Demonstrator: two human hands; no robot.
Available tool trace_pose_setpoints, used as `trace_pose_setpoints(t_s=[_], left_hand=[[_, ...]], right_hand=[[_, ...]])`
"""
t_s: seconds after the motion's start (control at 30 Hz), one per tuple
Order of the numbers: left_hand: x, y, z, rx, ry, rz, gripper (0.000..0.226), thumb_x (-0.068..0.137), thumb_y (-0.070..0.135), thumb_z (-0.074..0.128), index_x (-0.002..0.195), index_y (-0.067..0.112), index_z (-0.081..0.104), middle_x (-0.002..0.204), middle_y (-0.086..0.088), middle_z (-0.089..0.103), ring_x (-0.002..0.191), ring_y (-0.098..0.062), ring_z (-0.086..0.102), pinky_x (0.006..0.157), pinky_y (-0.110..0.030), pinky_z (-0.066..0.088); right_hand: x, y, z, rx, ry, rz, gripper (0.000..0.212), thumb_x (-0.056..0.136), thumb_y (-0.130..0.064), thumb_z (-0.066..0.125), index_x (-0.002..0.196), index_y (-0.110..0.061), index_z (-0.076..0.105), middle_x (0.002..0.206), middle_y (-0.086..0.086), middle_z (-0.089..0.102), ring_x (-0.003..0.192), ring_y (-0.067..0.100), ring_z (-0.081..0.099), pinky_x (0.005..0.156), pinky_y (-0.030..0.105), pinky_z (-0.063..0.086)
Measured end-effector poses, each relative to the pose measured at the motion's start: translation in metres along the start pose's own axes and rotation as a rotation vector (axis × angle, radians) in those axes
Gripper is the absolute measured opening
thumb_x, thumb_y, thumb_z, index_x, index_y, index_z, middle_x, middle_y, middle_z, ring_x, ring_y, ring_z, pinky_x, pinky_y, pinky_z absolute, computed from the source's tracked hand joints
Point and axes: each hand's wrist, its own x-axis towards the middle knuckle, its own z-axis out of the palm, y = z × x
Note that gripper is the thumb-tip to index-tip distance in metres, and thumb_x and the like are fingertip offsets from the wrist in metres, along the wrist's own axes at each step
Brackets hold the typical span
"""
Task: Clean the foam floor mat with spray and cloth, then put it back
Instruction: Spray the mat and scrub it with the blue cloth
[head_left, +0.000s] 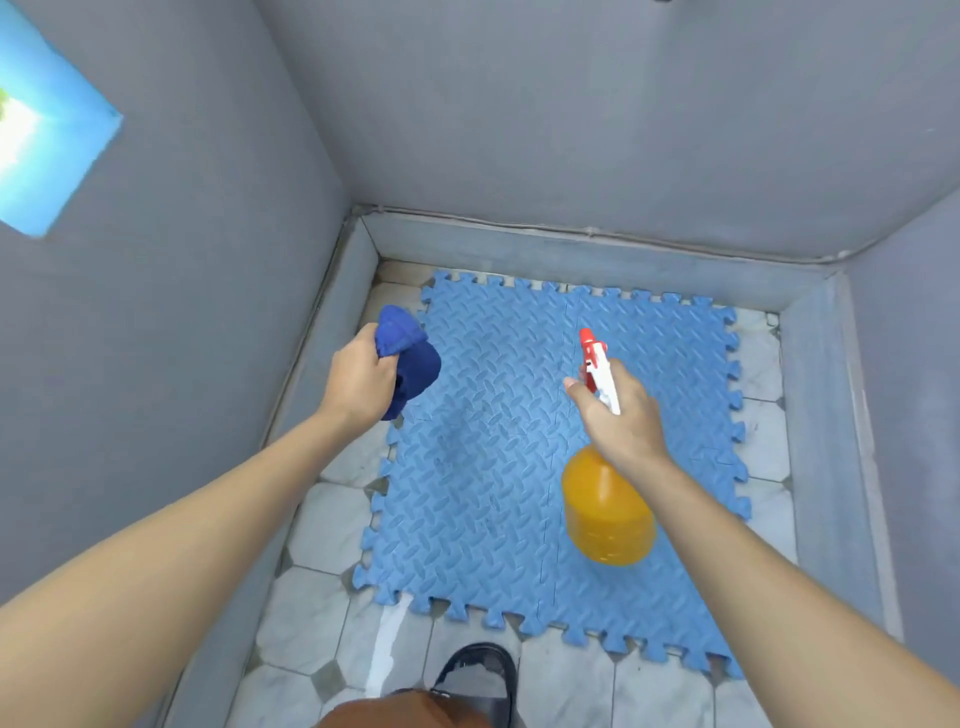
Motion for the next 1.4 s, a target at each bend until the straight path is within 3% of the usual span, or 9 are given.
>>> trace_pose_setpoints(t_s=[0.1, 0.2, 0.33, 0.47, 0.57, 0.7, 0.87, 1.07, 1.4], left_hand=[[0.02, -0.029, 0.028, -0.001, 0.025, 0.034, 0.015, 0.092, 0.005, 0.034, 0.089, 0.004, 0.048, 0.071, -0.004, 0.053, 0.058, -0.012, 0.047, 0.045, -0.011, 0.035], [0.035, -0.066, 0.063, 0.011, 0.057, 0.046, 0.014, 0.091, 0.01, 0.035, 0.09, 0.009, 0.048, 0.082, -0.008, 0.059, 0.071, -0.026, 0.054, 0.061, -0.032, 0.043], [0.034, -0.111, 0.11, 0.021, 0.093, 0.117, 0.014, 0.078, 0.004, 0.035, 0.084, 0.013, 0.043, 0.072, -0.007, 0.057, 0.065, -0.033, 0.052, 0.055, -0.036, 0.038], [0.018, -0.16, 0.159, 0.142, -0.065, 0.229, 0.032, 0.079, 0.002, 0.037, 0.106, 0.014, 0.049, 0.11, -0.009, 0.06, 0.101, -0.034, 0.056, 0.082, -0.042, 0.046], [-0.01, -0.194, 0.193, 0.499, -0.373, 0.229, 0.071, 0.09, 0.011, 0.041, 0.153, 0.017, 0.01, 0.162, -0.007, 0.0, 0.148, -0.032, 0.005, 0.12, -0.044, 0.011], [-0.038, -0.214, 0.212, 0.72, -0.386, 0.24, 0.076, 0.096, 0.037, 0.034, 0.148, 0.023, -0.02, 0.152, 0.0, -0.032, 0.146, -0.032, -0.018, 0.117, -0.047, -0.008], [-0.03, -0.209, 0.209, 0.785, -0.483, 0.176, 0.077, 0.096, 0.052, 0.028, 0.147, 0.028, -0.024, 0.155, 0.0, -0.031, 0.144, -0.028, -0.024, 0.119, -0.047, -0.008], [-0.025, -0.206, 0.208, 0.799, -0.551, 0.142, 0.084, 0.092, 0.063, 0.028, 0.146, 0.03, -0.027, 0.153, 0.001, -0.036, 0.143, -0.028, -0.027, 0.118, -0.046, -0.01], [-0.029, -0.209, 0.21, 0.81, -0.532, 0.159, 0.086, 0.091, 0.067, 0.026, 0.145, 0.029, -0.029, 0.152, 0.0, -0.036, 0.143, -0.028, -0.027, 0.118, -0.047, -0.01]], right_hand=[[0.023, 0.027, 0.028, -0.02, -0.015, 0.002, 0.028, 0.091, -0.039, 0.061, 0.09, -0.011, 0.057, 0.072, 0.004, 0.06, 0.067, 0.018, 0.054, 0.057, 0.024, 0.038], [0.041, 0.056, 0.053, -0.051, -0.031, 0.015, 0.036, 0.09, -0.046, 0.059, 0.087, -0.011, 0.055, 0.073, 0.003, 0.059, 0.071, 0.02, 0.056, 0.058, 0.027, 0.038], [0.054, 0.095, 0.075, -0.114, 0.009, 0.009, 0.037, 0.088, -0.05, 0.059, 0.083, -0.013, 0.056, 0.075, 0.003, 0.06, 0.079, 0.026, 0.061, 0.069, 0.035, 0.048], [0.064, 0.106, 0.083, -0.133, 0.051, 0.03, 0.03, 0.084, -0.049, 0.061, 0.078, -0.02, 0.058, 0.075, -0.003, 0.057, 0.084, 0.028, 0.061, 0.079, 0.046, 0.055], [0.067, 0.107, 0.089, -0.171, 0.1, 0.028, 0.035, 0.084, -0.051, 0.059, 0.071, -0.019, 0.054, 0.072, 0.0, 0.059, 0.084, 0.032, 0.062, 0.072, 0.04, 0.049], [0.061, 0.101, 0.098, -0.263, 0.075, 0.005, 0.036, 0.088, -0.05, 0.055, 0.077, -0.016, 0.056, 0.073, -0.003, 0.054, 0.092, 0.033, 0.053, 0.066, 0.036, 0.033], [0.051, 0.102, 0.098, -0.298, 0.007, -0.063, 0.029, 0.089, -0.047, 0.055, 0.088, -0.018, 0.054, 0.079, -0.002, 0.057, 0.093, 0.03, 0.052, 0.065, 0.035, 0.034], [0.037, 0.106, 0.091, -0.356, -0.094, -0.091, 0.036, 0.089, -0.042, 0.055, 0.064, -0.02, 0.042, 0.066, 0.001, 0.055, 0.073, 0.028, 0.056, 0.053, 0.032, 0.032], [0.011, 0.122, 0.085, -0.332, -0.083, -0.123, 0.038, 0.089, -0.042, 0.057, 0.062, -0.021, 0.041, 0.062, -0.002, 0.051, 0.063, 0.022, 0.051, 0.053, 0.033, 0.033]])
